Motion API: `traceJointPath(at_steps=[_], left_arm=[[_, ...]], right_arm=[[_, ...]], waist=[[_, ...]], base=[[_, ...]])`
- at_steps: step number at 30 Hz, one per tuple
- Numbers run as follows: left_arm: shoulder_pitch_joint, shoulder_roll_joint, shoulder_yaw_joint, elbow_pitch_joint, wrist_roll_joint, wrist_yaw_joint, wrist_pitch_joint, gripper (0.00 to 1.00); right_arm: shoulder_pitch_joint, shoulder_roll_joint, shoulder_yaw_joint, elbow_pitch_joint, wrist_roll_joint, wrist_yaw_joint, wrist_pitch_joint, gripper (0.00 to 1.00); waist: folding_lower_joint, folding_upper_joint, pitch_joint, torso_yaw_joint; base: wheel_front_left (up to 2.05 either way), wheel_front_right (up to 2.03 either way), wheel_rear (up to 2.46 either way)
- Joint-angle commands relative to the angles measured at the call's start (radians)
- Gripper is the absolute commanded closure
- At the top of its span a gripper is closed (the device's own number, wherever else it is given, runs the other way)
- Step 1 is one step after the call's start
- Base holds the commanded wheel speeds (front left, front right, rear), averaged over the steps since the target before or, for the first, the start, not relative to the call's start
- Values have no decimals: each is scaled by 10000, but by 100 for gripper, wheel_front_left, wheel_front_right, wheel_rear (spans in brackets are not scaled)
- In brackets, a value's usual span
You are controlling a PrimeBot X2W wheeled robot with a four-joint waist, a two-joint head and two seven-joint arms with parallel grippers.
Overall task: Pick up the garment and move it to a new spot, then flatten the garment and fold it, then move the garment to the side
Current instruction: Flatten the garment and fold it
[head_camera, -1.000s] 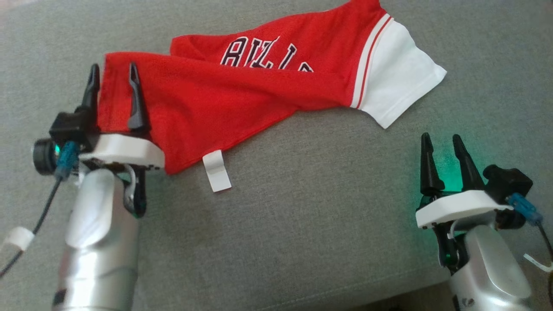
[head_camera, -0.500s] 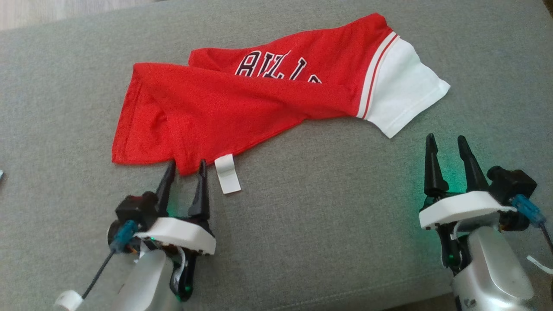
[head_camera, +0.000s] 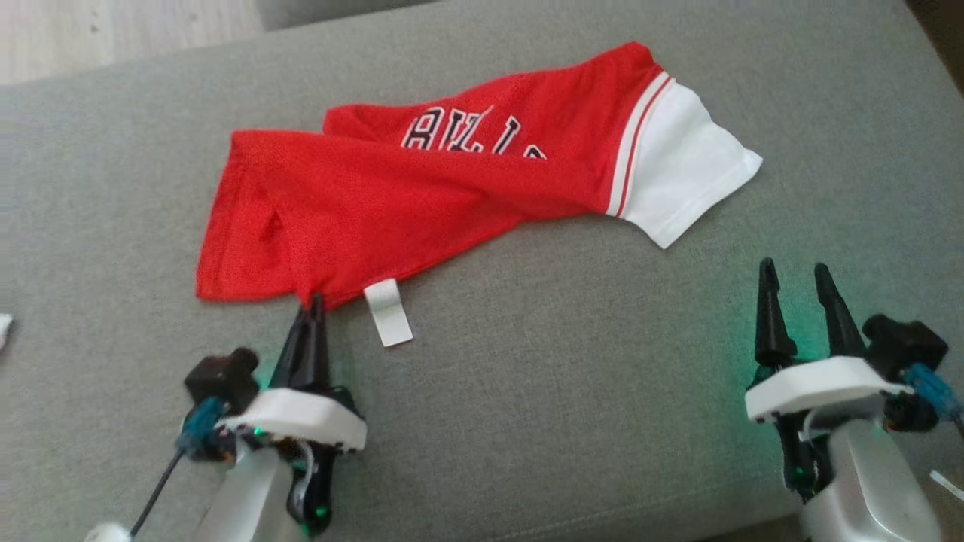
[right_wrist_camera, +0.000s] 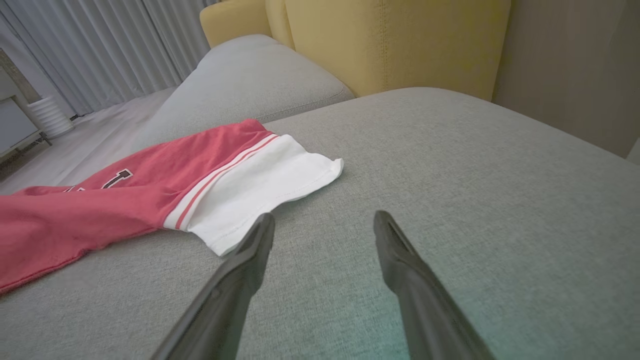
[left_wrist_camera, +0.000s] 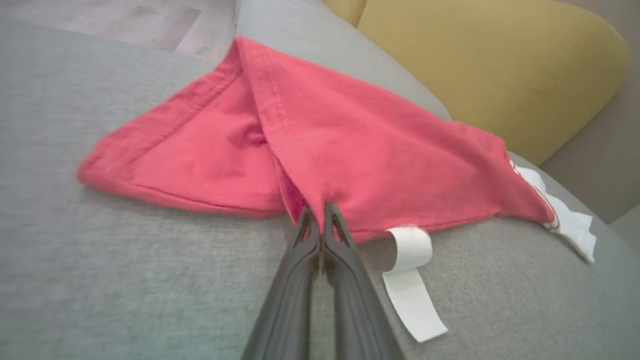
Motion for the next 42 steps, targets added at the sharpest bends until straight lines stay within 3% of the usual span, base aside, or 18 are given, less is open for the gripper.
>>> traceJointPath(at_steps=[1, 10, 11, 12, 13, 18, 22, 30, 42], left_arm=[[301, 102, 532, -376, -152, 90, -51, 100], [1728, 101, 1682, -902, 822, 581, -51, 100], [1801, 101, 1794, -986, 1037, 626, -51, 70], [1870, 101, 1880, -1065, 1332, 701, -51, 6], [1915, 101, 1977, -1209, 1639, 811, -51, 0], [2200, 101, 2182, -2048, 2971, 1323, -51, 0], [2544, 101, 2014, -2153, 3472, 1440, -51, 0], [3039, 101, 1779, -1999, 3266, 1578, -51, 0], [2892, 101, 1723, -1969, 3021, 1722, -51, 0]], right_arm=[[97, -37, 117, -281, -88, -7, -55, 0], [573, -37, -153, -397, -109, -7, -55, 0], [586, -37, -78, -466, -153, -7, -55, 0], [589, -37, 14, -553, -194, -7, -55, 0], [579, -37, 131, -695, -297, -7, -55, 0], [583, -37, 660, -1326, -885, -7, -55, 0], [679, -37, 1091, -1345, -1245, -7, -55, 0], [844, -37, 1810, -787, -1280, -7, -55, 0], [736, -37, 1935, -682, -1086, -7, -55, 0]], waist=[[0, 0, -313, 162], [0, 0, -1261, 540], [0, 0, -1315, 533], [0, 0, -1356, 515], [0, 0, -1386, 496], [0, 0, -1574, 436], [0, 0, -1764, 423], [0, 0, -1921, 561], [0, 0, -1920, 876]], base=[[0, 0, 0], [0, 0, 0], [0, 0, 0], [0, 0, 0], [0, 0, 0], [0, 0, 0], [0, 0, 0], [0, 0, 0], [0, 0, 0]])
